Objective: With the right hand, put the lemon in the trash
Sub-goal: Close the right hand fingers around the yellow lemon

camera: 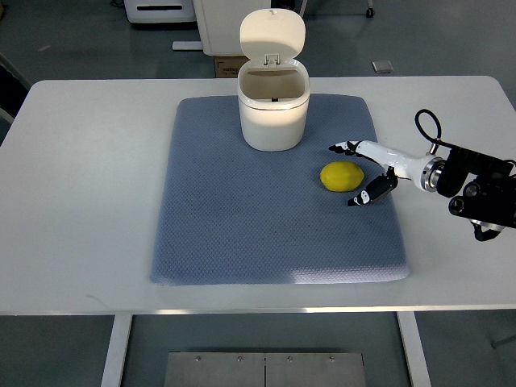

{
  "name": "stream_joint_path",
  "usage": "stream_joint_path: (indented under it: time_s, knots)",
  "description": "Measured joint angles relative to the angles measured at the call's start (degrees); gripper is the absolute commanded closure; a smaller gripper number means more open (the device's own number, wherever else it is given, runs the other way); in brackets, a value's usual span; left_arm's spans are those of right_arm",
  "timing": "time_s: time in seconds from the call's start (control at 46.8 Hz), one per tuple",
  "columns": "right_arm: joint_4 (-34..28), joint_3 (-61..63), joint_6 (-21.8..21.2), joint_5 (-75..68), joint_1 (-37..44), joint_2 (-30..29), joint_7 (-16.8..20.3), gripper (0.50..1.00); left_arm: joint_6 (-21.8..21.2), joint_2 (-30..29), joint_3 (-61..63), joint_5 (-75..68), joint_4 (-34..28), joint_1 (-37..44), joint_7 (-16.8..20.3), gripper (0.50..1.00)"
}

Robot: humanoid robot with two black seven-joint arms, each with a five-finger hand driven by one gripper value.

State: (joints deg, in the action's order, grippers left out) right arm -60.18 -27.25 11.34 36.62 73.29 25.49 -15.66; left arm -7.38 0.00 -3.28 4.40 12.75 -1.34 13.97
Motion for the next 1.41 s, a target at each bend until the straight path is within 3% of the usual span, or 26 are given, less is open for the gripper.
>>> stream_joint_path:
  time_s: [0.235, 0.406, 0.491, 0.577, 0.662, 0.897, 1.26, 1.409]
  knots:
    - [-0.02, 0.08, -0.06, -0.14, 0.04, -0.82, 1.04, 0.615, 0.02, 0.00, 0.02, 0.00, 0.00, 0.00, 0.00, 0.500]
    - [0.00, 0.10, -0.07, -0.19, 0.10, -1.68, 1.32, 0.670, 0.02, 0.00, 0.02, 0.01, 0.00, -0.04, 0.00, 0.500]
    - [0.13, 0.09, -0.07, -0.23, 0.10, -1.90, 1.34, 0.739, 0.01, 0.00, 0.01, 0.02, 0.00, 0.00, 0.00, 0.500]
    - [0.23, 0.03, -0.07, -0.24, 0.10, -2.31, 1.68, 0.843, 0.01, 0.00, 0.01, 0.02, 0.00, 0.01, 0.00, 0.500]
    - [0.41, -0.07, -0.07, -0.21, 0.10, -2.36, 2.35, 0.998, 0.01, 0.00, 0.02, 0.02, 0.00, 0.01, 0.00, 0.500]
    - [0.41, -1.18, -0.27, -0.72, 1.21, -2.31, 4.08, 1.000, -0.01, 0.00, 0.00, 0.02, 0.00, -0.01, 0.00, 0.500]
    - [0.25, -1.19, -0.27, -1.71, 2.62, -1.30, 3.71, 1.000, -0.01, 0.00, 0.01, 0.00, 0.00, 0.00, 0.00, 0.500]
    - [0.16, -0.39, -0.76, -5.42, 3.75, 1.65, 2.91, 1.000, -0.01, 0.00, 0.01, -0.01, 0.00, 0.00, 0.00, 0.500]
